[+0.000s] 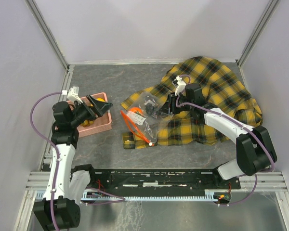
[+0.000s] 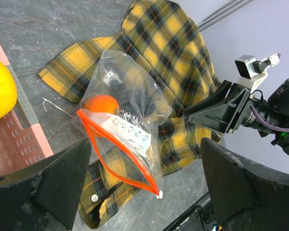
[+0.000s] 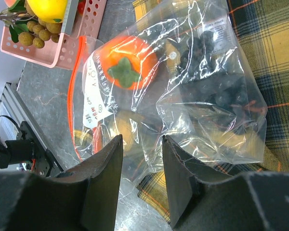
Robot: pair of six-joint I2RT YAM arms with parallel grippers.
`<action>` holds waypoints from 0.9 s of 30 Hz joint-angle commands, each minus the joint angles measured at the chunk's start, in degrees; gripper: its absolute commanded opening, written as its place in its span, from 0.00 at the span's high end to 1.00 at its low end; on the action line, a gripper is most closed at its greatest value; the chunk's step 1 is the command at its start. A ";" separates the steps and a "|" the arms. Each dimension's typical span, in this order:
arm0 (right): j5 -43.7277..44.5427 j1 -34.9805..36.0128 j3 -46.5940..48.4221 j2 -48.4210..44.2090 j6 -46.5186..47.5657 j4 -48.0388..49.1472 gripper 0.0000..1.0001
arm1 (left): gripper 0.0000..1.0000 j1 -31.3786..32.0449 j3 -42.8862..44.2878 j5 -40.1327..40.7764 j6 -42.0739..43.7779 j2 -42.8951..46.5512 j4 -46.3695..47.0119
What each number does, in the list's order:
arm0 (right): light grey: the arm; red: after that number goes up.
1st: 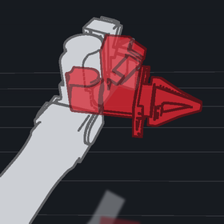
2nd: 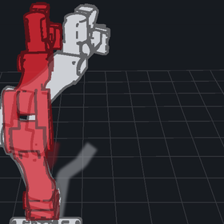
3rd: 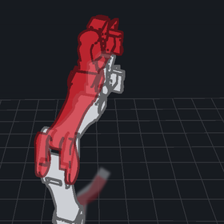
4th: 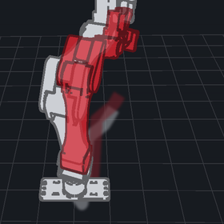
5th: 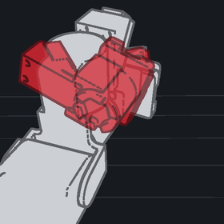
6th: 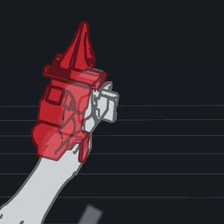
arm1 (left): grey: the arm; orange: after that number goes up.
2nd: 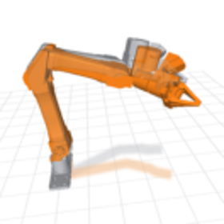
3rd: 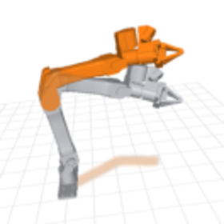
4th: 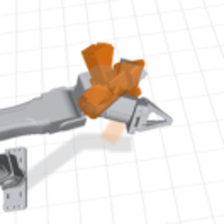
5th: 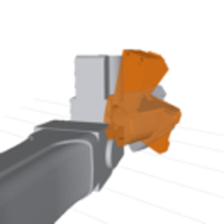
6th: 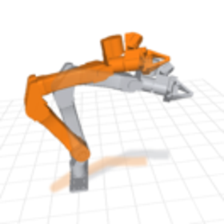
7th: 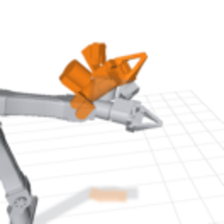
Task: Open the zip-top bag and remove the fake food
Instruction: Pick up the fake fruit from the zipper food storage bag.
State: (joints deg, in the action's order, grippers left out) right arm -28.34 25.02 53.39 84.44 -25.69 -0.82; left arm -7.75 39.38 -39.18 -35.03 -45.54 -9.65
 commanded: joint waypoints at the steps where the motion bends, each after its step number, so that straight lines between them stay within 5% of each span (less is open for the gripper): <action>1: -1.00 0.07 0.12 -2.75 -0.18 2.40 0.53 | 0.01 0.03 -0.83 -2.03 -1.17 0.29 4.88; 17: -1.91 0.12 -0.49 -2.51 -1.04 3.96 0.54 | 0.07 1.22 -10.49 -7.79 -5.03 3.53 6.49; 27: -2.19 0.12 -0.92 -2.71 -2.52 5.48 0.53 | 0.20 9.79 -14.84 -0.96 -6.85 7.65 5.90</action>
State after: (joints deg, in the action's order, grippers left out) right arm -29.67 25.02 52.58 83.37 -27.40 1.32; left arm -0.40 25.52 -42.44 -39.27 -38.87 -5.85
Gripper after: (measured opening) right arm 0.464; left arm 0.838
